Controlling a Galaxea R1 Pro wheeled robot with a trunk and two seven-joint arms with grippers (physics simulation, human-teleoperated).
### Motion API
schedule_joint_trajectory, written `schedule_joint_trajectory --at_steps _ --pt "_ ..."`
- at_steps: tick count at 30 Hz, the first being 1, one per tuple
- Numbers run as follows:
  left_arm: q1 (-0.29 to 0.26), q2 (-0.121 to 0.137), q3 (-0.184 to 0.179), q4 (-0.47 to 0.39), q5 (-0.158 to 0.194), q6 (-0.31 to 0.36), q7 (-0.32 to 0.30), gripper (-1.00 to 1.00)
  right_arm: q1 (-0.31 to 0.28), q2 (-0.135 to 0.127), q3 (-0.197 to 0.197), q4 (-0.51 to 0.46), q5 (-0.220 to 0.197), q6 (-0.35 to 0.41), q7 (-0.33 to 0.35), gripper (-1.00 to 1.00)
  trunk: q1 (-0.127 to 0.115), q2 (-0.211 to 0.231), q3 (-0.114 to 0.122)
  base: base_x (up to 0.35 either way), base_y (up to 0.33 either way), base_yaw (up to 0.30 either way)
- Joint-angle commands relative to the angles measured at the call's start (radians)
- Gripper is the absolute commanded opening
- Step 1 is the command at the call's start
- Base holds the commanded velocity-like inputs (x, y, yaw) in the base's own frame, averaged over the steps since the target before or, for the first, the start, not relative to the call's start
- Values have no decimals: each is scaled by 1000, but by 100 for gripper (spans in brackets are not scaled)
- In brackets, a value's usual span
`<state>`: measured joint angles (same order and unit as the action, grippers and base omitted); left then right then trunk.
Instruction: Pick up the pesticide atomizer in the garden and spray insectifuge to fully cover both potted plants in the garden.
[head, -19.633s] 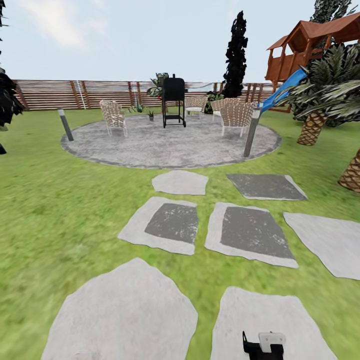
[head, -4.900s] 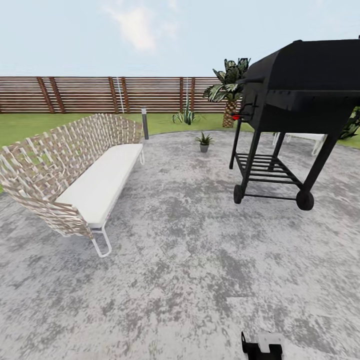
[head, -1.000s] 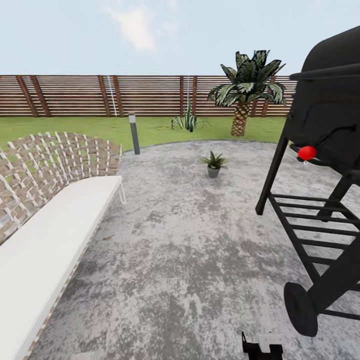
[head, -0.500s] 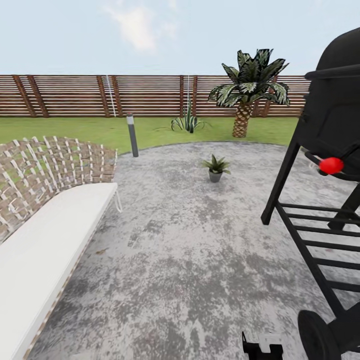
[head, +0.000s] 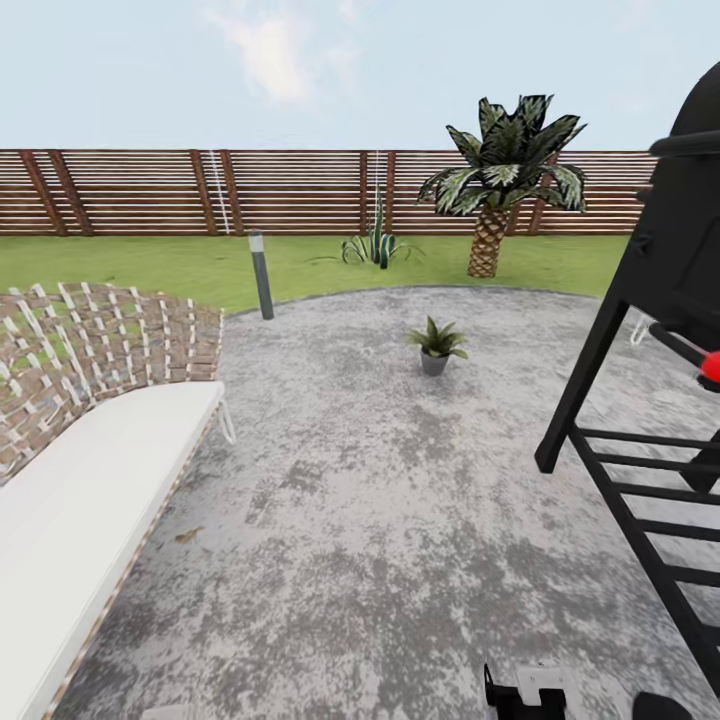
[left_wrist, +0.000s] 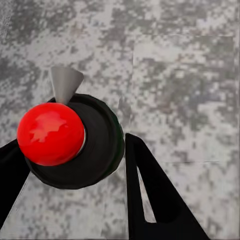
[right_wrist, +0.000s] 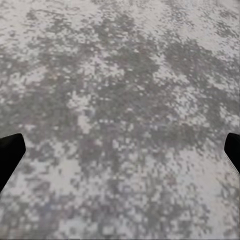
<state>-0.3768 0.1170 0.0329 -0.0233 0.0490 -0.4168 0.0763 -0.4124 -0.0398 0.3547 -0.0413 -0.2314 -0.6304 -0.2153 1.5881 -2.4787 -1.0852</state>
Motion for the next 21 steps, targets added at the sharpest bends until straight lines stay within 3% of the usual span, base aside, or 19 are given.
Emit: schedule_joint_trajectory --at_steps 1,21 --pt "0 0 2 1 5 -3 -1 -100 0 0 9 0 -6 -2 -4 100 0 0 -1 340 0 0" --pt "-1 0 2 1 5 -3 -1 -100 0 0 9 0 -6 -2 -4 100 0 0 -1 340 0 0"
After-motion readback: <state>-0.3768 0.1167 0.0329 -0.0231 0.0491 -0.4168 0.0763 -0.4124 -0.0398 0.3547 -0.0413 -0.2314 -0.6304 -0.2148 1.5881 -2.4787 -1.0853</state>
